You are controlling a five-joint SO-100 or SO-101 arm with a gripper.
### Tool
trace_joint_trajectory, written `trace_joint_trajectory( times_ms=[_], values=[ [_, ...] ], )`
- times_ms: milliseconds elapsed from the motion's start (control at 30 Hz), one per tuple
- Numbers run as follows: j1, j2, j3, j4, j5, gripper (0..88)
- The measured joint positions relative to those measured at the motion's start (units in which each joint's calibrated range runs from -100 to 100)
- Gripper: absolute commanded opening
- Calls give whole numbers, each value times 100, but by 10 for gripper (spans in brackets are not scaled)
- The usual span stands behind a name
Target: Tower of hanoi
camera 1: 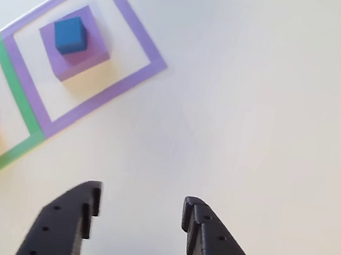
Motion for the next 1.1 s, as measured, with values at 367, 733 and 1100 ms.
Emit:
trace_joint_trajectory(
  times_ms=[367, 733, 1100],
  values=[
    [-250, -420, 3448, -4163, 0, 380],
    [-869, 715, 5133, -8030, 0, 360],
    [-1288, 3001, 5211, -10789, 0, 348]
  ],
)
